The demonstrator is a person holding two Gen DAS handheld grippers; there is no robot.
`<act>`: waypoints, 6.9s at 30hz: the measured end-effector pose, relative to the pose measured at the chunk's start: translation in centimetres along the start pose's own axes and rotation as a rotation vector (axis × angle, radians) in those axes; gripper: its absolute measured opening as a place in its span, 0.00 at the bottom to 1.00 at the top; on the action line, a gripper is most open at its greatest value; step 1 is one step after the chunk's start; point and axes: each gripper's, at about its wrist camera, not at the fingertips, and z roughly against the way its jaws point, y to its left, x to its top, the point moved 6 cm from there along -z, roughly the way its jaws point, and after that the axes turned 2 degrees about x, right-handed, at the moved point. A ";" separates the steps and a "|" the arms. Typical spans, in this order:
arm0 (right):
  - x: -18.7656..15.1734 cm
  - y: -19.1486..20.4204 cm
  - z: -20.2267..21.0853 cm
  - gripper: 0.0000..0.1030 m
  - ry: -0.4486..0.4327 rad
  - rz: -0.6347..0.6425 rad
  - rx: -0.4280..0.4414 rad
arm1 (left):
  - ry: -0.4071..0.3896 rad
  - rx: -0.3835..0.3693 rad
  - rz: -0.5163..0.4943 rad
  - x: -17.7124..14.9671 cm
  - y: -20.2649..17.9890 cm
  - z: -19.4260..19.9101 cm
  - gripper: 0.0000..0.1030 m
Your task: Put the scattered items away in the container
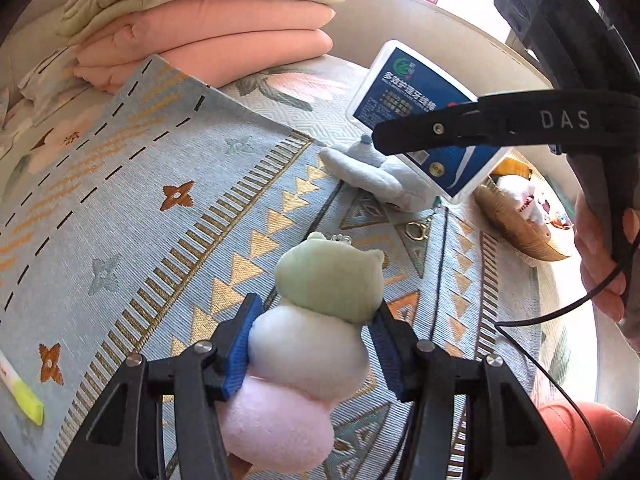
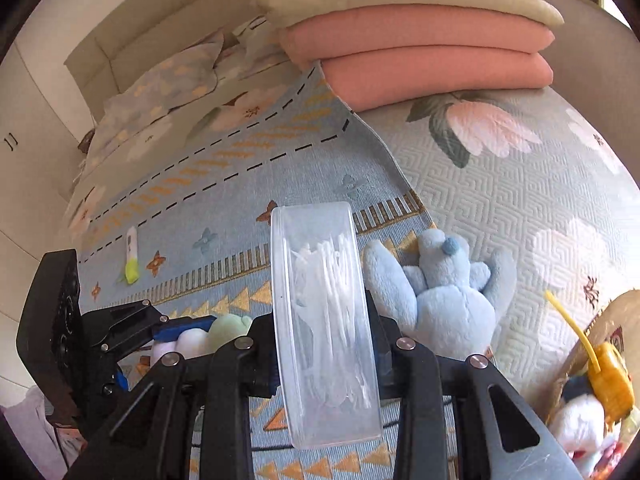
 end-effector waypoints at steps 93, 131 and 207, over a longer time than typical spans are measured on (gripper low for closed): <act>-5.6 -2.3 3.6 0.71 0.085 -0.163 -0.164 | -0.103 0.369 0.785 -9.2 19.7 10.9 0.73; -0.3 -8.9 -9.7 0.92 0.093 -0.081 -0.438 | -0.158 0.616 0.669 -8.5 24.6 4.9 0.20; -14.4 -30.8 16.2 0.67 -0.152 -0.648 -0.349 | -0.046 -0.063 0.047 15.8 -25.9 -11.5 0.22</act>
